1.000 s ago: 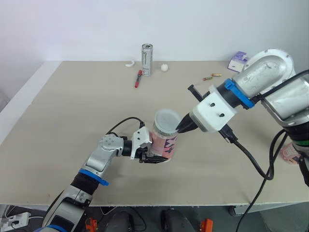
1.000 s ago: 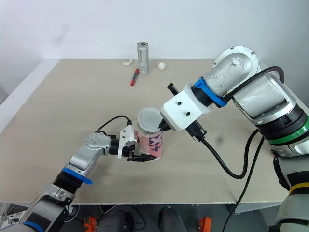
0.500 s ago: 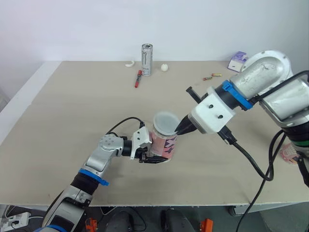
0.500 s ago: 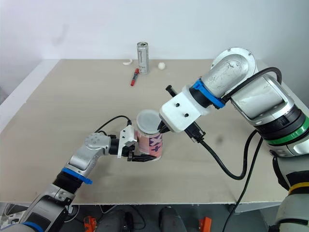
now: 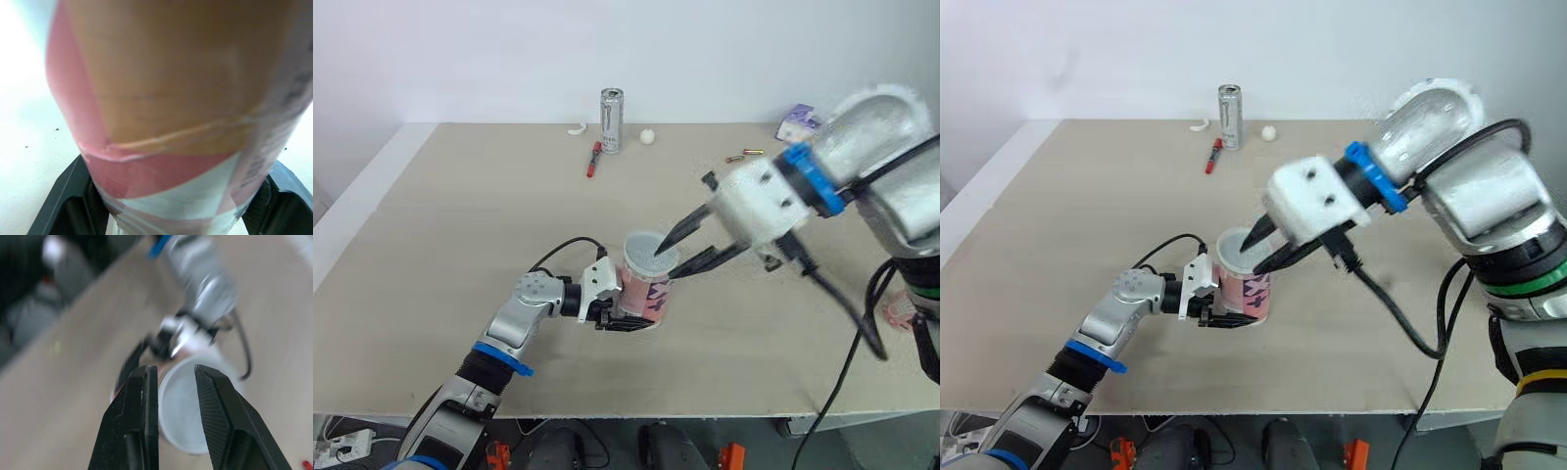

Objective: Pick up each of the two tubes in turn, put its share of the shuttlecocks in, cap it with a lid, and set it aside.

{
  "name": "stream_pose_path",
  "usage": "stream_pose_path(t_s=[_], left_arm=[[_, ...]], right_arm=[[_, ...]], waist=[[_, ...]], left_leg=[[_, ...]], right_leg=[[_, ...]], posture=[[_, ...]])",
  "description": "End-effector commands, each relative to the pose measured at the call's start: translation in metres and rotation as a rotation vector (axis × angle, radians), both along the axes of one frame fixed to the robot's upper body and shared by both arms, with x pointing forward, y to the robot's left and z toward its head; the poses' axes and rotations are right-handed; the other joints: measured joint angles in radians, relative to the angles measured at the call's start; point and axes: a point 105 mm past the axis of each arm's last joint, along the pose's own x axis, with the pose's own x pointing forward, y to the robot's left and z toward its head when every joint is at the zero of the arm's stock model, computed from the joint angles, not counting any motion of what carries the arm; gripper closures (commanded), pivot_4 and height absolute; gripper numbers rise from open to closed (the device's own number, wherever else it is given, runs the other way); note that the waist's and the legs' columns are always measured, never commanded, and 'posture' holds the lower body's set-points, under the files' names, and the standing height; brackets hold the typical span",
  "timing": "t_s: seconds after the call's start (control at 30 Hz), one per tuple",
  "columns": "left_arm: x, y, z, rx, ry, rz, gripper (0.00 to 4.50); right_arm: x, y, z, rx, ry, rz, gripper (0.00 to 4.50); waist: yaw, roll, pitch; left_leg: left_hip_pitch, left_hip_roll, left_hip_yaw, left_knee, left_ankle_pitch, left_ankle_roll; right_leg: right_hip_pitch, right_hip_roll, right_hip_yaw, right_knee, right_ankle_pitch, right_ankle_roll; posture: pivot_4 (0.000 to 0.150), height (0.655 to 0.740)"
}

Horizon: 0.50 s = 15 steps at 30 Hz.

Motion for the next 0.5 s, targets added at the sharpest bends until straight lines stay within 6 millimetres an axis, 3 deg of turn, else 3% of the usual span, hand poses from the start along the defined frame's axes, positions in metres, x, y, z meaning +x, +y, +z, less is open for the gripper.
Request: stream_pose_path(t_s=[0.03,0.07,0.17,0.2,0.23,0.37,0.5], left_arm=[[-0.003,0.009,-0.025,0.09,0.071,0.024,1.52],[-0.003,0.009,-0.025,0.091,0.071,0.022,1.52],[-0.002,0.01,-0.025,0.092,0.07,0.021,1.52],[-0.002,0.01,-0.025,0.092,0.07,0.021,1.52],[-0.002,0.01,-0.025,0.093,0.07,0.022,1.52],[-0.003,0.01,-0.025,0.093,0.073,0.022,1.52],[-0.004,0.011,-0.026,0.096,0.076,0.021,1.52]], right_arm=[[0.001,0.002,0.022,0.216,0.115,-0.119,3.1],[0.005,0.003,0.025,0.268,0.124,-0.158,3.1],[0.02,0.001,0.025,0.374,0.186,-0.282,3.83],[0.023,0.001,0.021,0.39,0.207,-0.318,4.34],[0.025,0.001,0.017,0.398,0.22,-0.342,4.45],[0.034,-0.002,-0.007,0.382,0.217,-0.438,4.45],[0.029,0.003,-0.023,0.335,0.235,-0.44,4.45]], waist=[[0.0,0.0,0.0],[0.0,0.0,0.0],[0.0,-0.001,-0.001],[0.0,-0.002,-0.001],[0.0,-0.002,-0.001],[0.0,-0.002,-0.001],[0.0,-0.002,-0.001]], left_leg=[[0.0,0.0,0.0,0.0,0.0,0.0],[0.0,0.0,0.0,0.0,0.0,0.0],[0.0,0.0,0.0,0.0,0.0,0.0],[0.0,0.001,0.0,0.0,0.0,0.0],[0.0,0.001,0.0,0.0,0.0,0.0],[-0.002,0.001,0.0,-0.001,0.0,0.0],[-0.001,0.001,-0.001,-0.001,0.0,0.0]], right_leg=[[0.0,-0.001,-0.002,0.0,0.0,0.0],[0.0,-0.003,-0.003,0.0,0.001,-0.001],[-0.001,-0.007,-0.01,0.0,0.002,-0.002],[0.0,-0.008,-0.012,0.0,0.001,-0.002],[0.0,-0.008,-0.013,0.0,0.001,-0.002],[-0.001,-0.008,-0.014,-0.001,0.001,-0.002],[0.0,-0.007,-0.018,-0.001,0.001,0.0]], posture=[[0.15,0.74],[0.15,0.74],[0.15,0.74],[0.15,0.74],[0.15,0.74],[0.15,0.74],[0.15,0.74]])
